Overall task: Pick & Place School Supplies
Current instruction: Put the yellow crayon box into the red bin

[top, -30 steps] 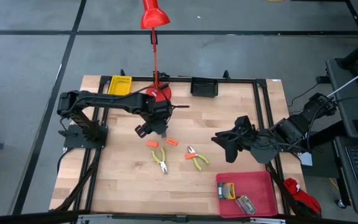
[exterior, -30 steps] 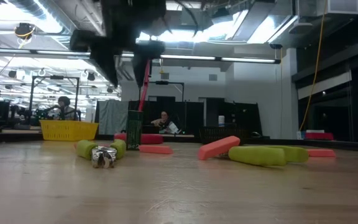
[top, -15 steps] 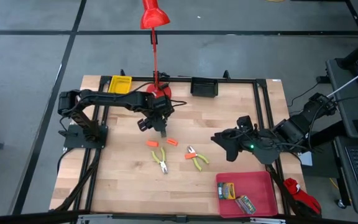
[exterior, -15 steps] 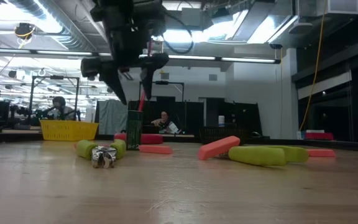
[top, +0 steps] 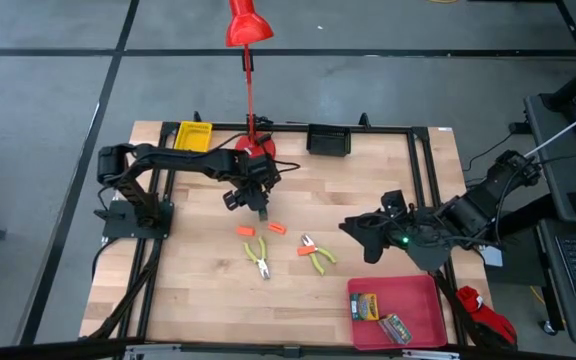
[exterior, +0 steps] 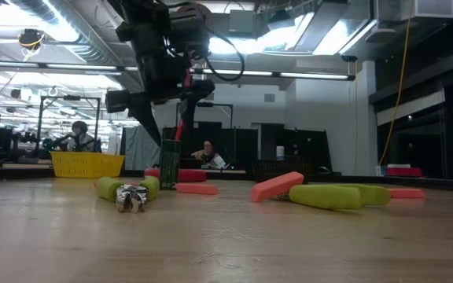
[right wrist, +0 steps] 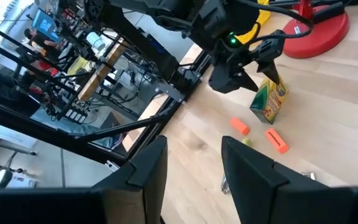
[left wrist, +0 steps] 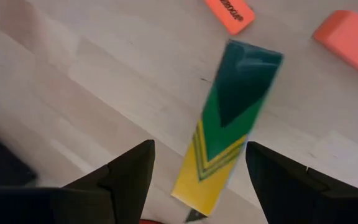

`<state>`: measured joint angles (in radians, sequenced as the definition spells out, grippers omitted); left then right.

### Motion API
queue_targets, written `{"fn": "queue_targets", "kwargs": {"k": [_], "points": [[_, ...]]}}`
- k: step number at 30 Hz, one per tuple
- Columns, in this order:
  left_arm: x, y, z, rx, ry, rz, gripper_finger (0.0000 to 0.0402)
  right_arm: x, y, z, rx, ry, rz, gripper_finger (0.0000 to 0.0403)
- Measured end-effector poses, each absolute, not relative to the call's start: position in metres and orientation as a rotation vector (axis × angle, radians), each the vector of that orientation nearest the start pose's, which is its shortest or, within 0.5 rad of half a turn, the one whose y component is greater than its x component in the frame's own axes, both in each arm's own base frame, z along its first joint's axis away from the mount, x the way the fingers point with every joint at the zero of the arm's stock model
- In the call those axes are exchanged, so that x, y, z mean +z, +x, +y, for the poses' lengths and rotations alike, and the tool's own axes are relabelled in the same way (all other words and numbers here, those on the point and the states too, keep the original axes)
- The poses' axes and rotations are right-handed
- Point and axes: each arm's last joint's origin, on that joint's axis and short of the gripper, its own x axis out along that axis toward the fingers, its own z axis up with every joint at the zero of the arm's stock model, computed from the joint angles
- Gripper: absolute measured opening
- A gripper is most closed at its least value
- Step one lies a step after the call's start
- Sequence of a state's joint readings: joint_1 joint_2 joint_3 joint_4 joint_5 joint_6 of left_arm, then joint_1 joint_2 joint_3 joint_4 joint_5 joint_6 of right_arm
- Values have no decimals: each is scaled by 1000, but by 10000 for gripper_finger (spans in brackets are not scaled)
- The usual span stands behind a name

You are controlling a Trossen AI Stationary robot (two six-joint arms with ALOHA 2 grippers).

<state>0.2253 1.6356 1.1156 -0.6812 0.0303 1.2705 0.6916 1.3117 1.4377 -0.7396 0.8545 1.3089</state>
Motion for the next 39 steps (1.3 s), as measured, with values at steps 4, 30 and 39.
{"fn": "queue_targets", "kwargs": {"k": [4, 30, 39], "points": [[199, 310, 70, -607, 948, 1123, 251, 398, 212, 151, -398, 866, 260, 155], [192, 314, 69, -534, 838, 1164, 246, 397, 206, 161, -395, 875, 238, 155], [191, 311, 68, -534, 801, 1197, 175, 397, 206, 162, -393, 874, 238, 155]]}}
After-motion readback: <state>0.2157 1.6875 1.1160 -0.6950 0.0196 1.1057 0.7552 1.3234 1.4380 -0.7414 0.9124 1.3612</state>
